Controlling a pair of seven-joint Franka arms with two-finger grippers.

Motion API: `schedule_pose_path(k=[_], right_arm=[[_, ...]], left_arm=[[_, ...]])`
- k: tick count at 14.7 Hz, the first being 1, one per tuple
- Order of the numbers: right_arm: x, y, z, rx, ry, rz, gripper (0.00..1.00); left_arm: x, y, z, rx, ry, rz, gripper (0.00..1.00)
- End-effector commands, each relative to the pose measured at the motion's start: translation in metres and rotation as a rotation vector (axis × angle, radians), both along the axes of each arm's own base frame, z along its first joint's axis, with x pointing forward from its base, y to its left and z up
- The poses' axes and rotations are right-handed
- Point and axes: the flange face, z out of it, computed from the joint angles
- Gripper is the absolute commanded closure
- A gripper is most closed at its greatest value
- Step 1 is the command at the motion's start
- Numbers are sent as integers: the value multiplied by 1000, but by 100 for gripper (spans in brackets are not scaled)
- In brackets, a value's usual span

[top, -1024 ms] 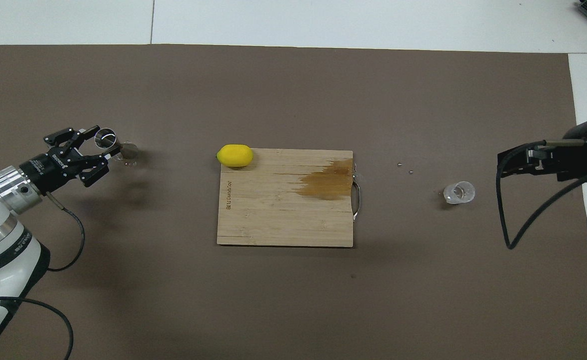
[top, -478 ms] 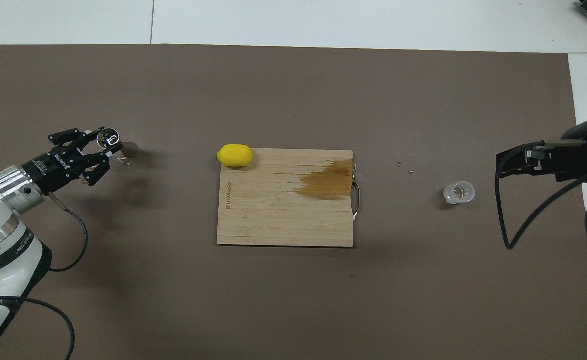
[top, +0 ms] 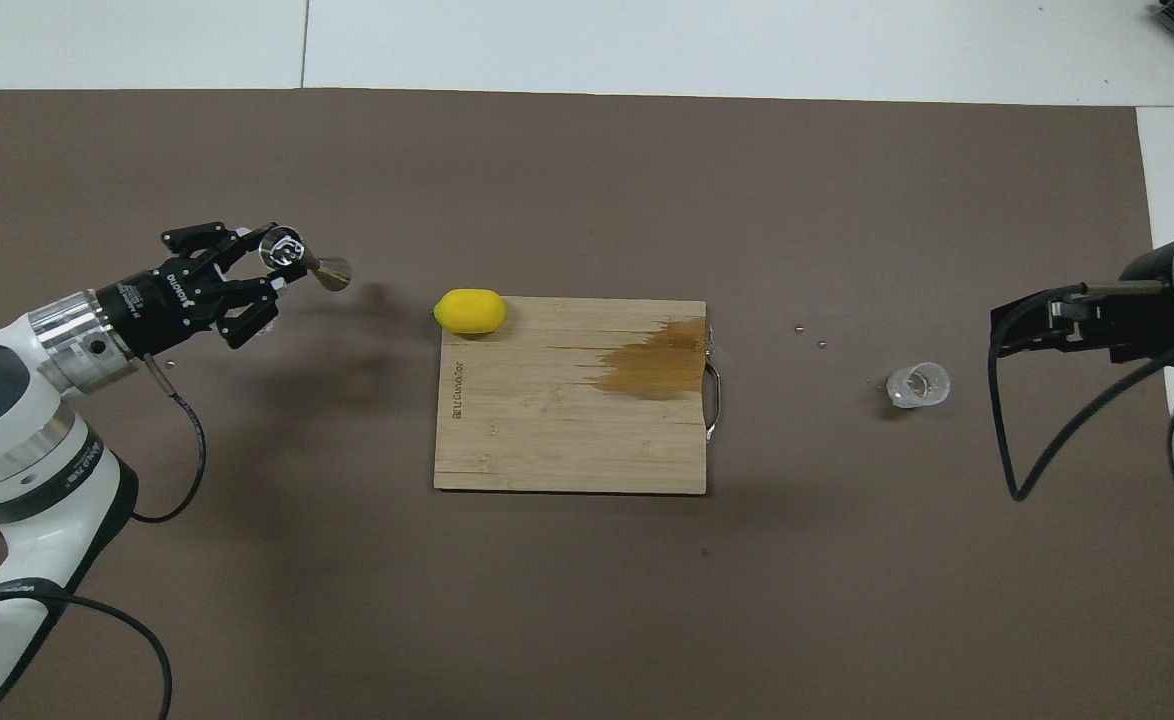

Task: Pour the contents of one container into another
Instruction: 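Carry the metal cup onto the board while the right gripper reaches the glass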

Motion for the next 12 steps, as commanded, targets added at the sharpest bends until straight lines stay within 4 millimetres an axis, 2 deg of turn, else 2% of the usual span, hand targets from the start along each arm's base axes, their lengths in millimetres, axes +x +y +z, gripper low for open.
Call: schedule_pose_path(k=[1, 3, 5, 6, 8, 9, 12], right_arm=[[-5, -5, -1, -9, 2, 14, 0], [-4, -8, -1, -8, -1, 8, 0], [-3, -10, -1, -10, -4, -42, 0], [-3, -15, -2, -12, -5, -97, 0], [-2, -30, -2, -12, -9, -210, 0], [0, -30, -4, -8, -21, -280, 0], [4, -30, -24, -6, -32, -495, 0]], left_arm=[[-4, -62, 26, -9, -12, -38, 100], [-5, -105, 36, -7, -5, -79, 100], [-14, -154, 35, -4, -3, -117, 100], [-18, -172, 32, -3, 5, -84, 100], [-36, -219, 21, 3, 33, -38, 100], [-47, -244, 15, 27, 46, -36, 100], [-69, -292, 14, 60, 50, -50, 100]])
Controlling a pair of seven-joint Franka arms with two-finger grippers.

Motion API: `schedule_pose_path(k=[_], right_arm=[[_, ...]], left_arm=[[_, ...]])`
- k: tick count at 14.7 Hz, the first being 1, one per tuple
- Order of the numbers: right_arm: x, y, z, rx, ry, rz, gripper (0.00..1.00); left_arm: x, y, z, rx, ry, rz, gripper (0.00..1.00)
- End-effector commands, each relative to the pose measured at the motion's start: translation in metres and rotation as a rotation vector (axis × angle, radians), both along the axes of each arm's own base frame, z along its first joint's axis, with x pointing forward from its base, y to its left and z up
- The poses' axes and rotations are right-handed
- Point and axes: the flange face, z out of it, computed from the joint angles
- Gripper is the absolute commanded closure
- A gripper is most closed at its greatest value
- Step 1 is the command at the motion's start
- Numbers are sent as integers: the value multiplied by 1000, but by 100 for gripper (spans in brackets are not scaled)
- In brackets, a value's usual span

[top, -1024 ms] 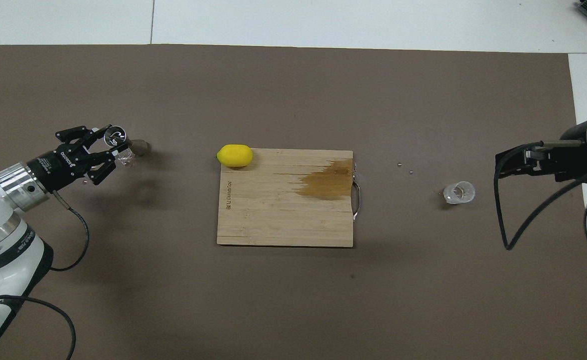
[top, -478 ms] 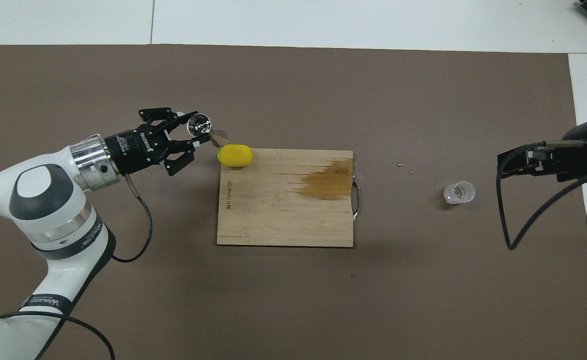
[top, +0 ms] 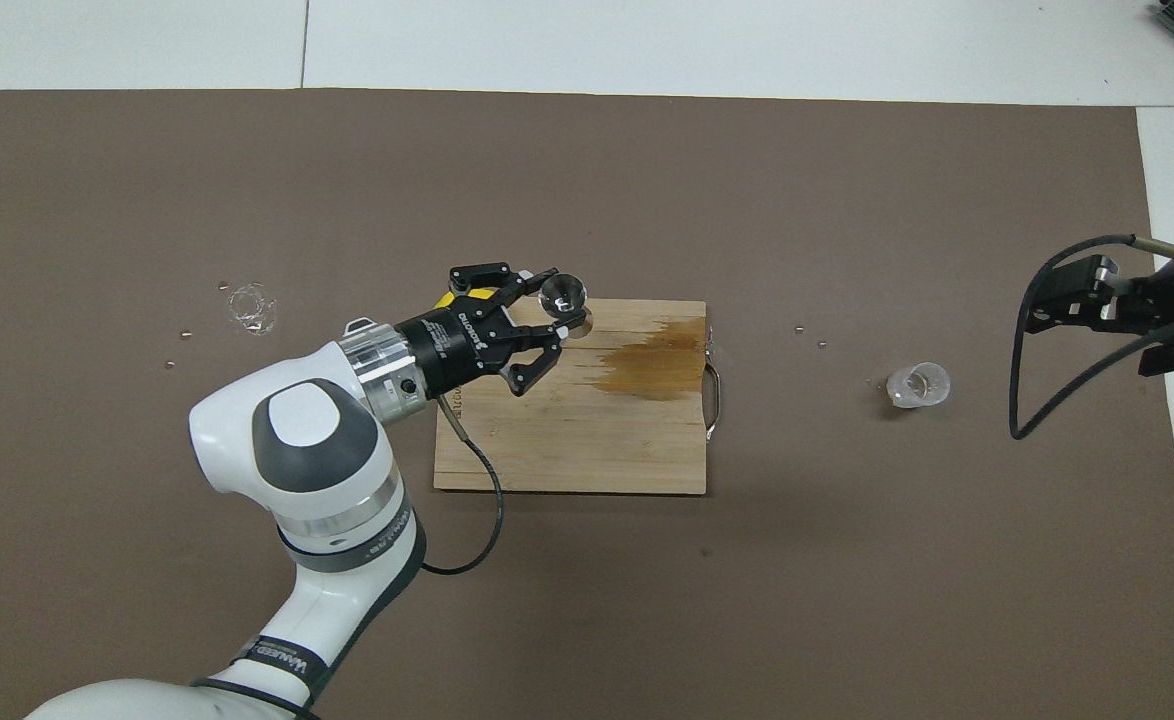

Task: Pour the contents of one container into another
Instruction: 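Carry the metal cup onto the board while the right gripper reaches the glass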

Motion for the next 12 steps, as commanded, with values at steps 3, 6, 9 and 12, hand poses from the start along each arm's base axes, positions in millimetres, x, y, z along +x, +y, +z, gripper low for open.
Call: schedule_pose_path(k=[3, 6, 9, 12], right_arm=[[3, -17, -44, 83, 15, -374, 0], [4, -34, -93, 179, 51, -669, 0], [15, -57, -142, 252, 116, -792, 0], [27, -91, -190, 327, 171, -897, 0]], left_arm=[[-11, -58, -23, 61, 8, 17, 100], [-6, -82, -22, 46, -8, 10, 100], [-14, -96, -34, 60, 0, -11, 100], [-15, -97, -37, 64, 2, -14, 100]])
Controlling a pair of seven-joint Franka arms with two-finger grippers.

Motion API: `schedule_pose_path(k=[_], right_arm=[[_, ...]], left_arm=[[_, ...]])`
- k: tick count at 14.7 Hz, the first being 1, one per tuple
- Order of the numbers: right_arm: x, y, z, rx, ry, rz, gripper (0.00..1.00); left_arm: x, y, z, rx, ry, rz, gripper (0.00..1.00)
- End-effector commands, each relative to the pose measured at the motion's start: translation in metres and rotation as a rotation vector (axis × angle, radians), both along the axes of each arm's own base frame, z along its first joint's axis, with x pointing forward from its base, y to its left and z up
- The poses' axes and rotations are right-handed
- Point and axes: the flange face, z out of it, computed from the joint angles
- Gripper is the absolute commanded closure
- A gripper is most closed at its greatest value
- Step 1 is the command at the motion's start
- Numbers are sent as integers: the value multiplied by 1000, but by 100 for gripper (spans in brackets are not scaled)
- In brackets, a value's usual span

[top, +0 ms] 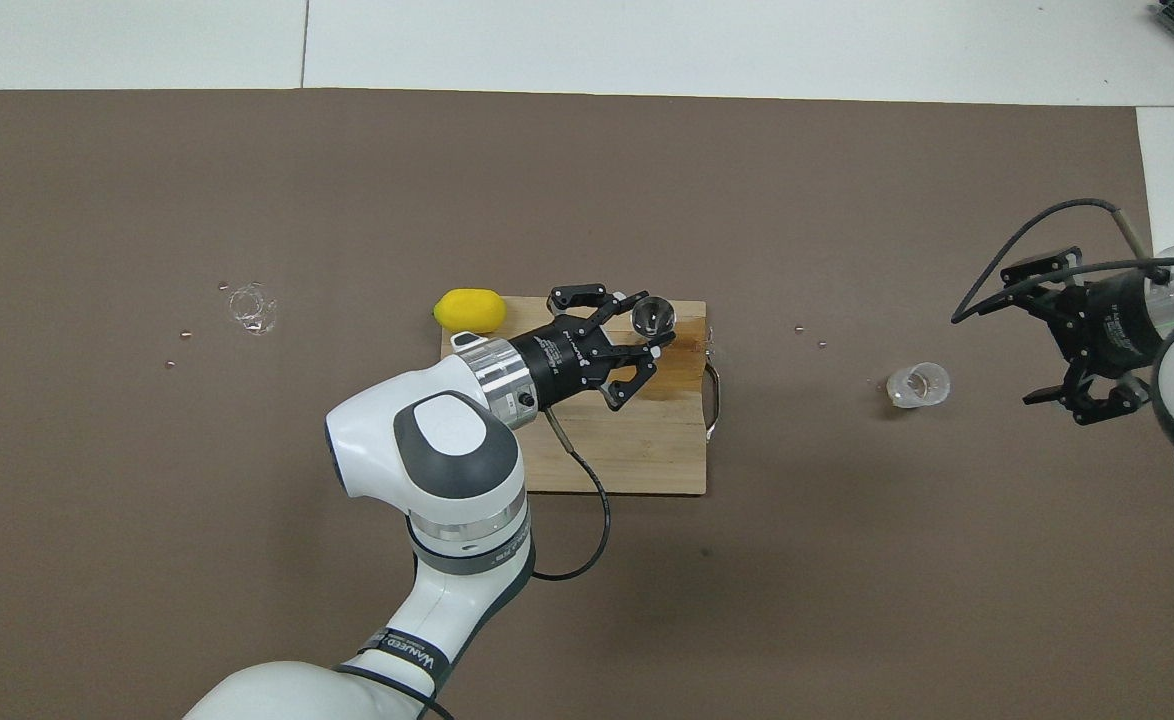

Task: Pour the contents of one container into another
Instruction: 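Carry the metal cup onto the board while the right gripper reaches the glass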

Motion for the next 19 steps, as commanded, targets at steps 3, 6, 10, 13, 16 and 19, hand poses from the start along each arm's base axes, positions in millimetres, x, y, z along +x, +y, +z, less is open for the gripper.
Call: schedule_pose_path(k=[3, 6, 10, 13, 16, 19], right_arm=[[8, -28, -63, 114, 33, -148, 0], [10, -39, -94, 139, 24, -162, 0], [7, -53, -127, 167, 38, -169, 0], [5, -66, -162, 259, 37, -170, 0], [1, -67, -175, 272, 54, -162, 0], [-6, -53, -185, 320, 62, -176, 3]], left_arm=[[-1, -5, -2, 7, -8, 16, 100], [-5, -8, -4, 10, -7, 8, 100], [-9, -10, -6, 32, -10, 9, 100], [-12, -13, -7, 42, -11, 7, 100], [-12, -12, -7, 46, -11, 10, 100], [-11, -11, -7, 48, -10, 14, 40]])
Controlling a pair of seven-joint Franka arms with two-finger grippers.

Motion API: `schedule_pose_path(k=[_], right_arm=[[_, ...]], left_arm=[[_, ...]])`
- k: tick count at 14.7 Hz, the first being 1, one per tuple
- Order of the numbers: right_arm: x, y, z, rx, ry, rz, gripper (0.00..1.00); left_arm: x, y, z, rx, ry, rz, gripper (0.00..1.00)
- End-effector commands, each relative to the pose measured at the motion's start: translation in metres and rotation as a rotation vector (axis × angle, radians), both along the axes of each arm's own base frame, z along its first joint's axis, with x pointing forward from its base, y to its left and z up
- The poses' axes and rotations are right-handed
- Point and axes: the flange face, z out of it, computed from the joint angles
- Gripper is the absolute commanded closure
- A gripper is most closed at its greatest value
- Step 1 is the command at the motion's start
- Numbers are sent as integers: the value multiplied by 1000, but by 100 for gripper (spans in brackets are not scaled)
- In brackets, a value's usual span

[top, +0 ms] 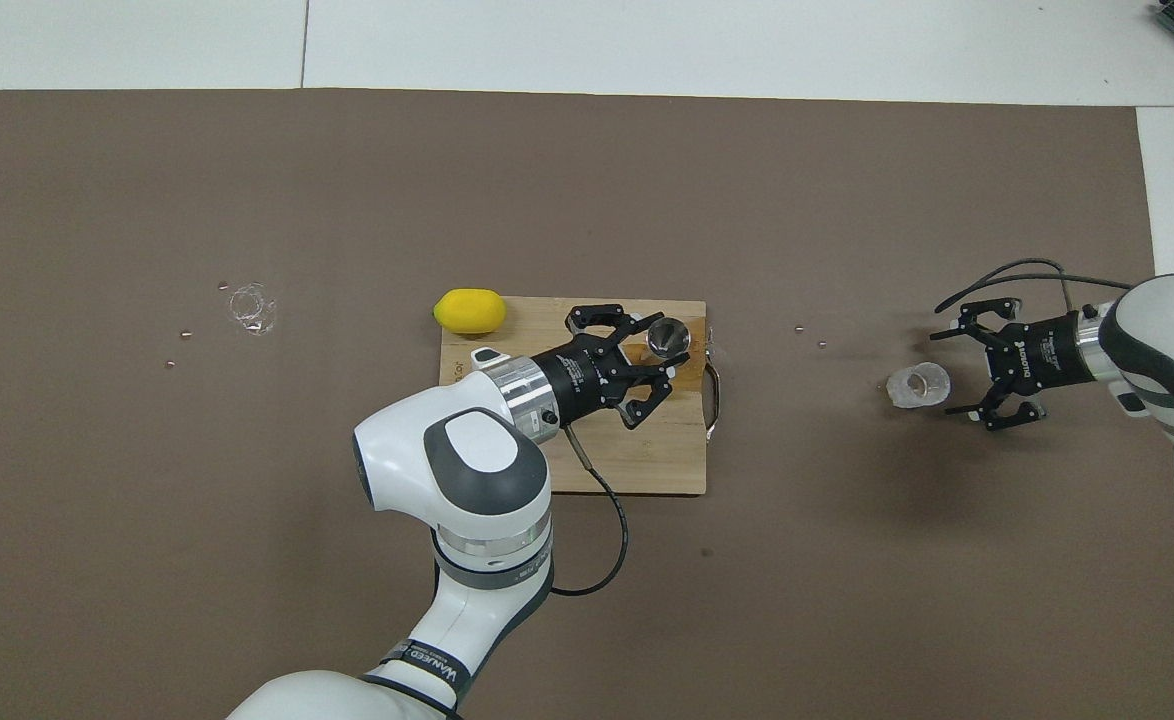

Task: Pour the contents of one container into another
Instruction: 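Set the metal cup down while the right gripper grasps the glass cup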

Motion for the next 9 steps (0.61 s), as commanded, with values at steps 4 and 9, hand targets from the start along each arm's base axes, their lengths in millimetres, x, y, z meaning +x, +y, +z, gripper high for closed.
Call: schedule_pose_path(k=[4, 9], right_arm=[[-17, 17, -11, 43, -24, 46, 5], [-16, 21, -11, 68, -28, 27, 14]], left_arm=[[-1, -1, -1, 17, -9, 24, 0], [-8, -8, 2, 13, -11, 9, 0]])
